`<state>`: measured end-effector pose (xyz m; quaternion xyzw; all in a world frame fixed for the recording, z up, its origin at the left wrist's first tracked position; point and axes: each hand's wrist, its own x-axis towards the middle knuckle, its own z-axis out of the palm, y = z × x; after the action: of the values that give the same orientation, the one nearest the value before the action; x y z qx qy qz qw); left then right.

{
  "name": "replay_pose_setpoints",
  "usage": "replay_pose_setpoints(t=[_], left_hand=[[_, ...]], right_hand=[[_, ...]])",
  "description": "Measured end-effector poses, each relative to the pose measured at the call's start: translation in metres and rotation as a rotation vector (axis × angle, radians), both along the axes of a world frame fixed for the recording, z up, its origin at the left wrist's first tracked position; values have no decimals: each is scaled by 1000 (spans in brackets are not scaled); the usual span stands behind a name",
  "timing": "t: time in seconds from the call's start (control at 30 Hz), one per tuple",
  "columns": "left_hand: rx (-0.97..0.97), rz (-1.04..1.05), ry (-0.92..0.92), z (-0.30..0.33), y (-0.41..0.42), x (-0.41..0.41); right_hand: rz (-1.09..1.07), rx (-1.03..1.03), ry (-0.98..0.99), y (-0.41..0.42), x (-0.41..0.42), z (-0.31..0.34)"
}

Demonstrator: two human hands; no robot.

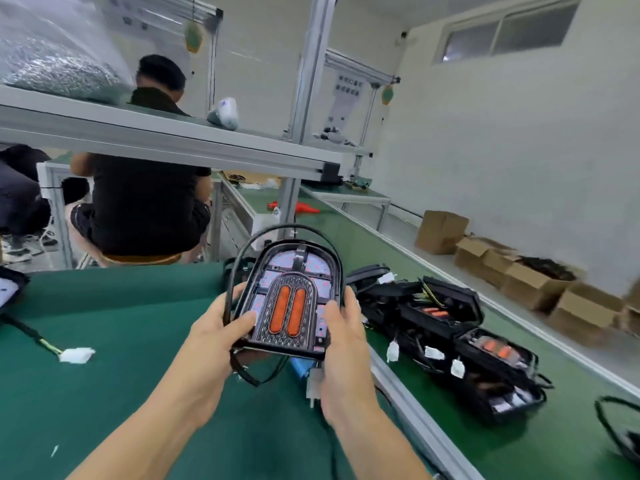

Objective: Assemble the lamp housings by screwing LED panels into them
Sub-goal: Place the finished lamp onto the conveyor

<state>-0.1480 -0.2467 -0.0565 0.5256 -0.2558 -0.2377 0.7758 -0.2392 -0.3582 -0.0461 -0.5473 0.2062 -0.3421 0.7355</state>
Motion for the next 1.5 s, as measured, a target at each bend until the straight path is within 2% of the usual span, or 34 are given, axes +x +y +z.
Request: replay_pose_setpoints(t=[0.33, 0.53, 0.8, 1.07, 1.2, 1.33, 1.5], left_hand=[[63, -239, 113, 22, -127, -32], [127, -360, 97, 35, -189, -58], [161, -484, 42, 26, -218, -88], [231, -491, -75, 20, -221, -107], [288, -516, -253, 11, -221, -116], [381, -573, -645, 7, -224, -127], [587, -564, -1121, 1, -233, -128]], right_hand=[[-365, -51, 50, -94, -57, 14], [-547, -6, 24, -144, -91, 15], [-716, 82, 73, -187, -115, -3], [-889, 142, 163, -213, -120, 1], [-920, 132, 255, -218, -120, 3], [-904, 62, 356, -218, -119, -2], [-857, -165, 530, -221, -122, -8]])
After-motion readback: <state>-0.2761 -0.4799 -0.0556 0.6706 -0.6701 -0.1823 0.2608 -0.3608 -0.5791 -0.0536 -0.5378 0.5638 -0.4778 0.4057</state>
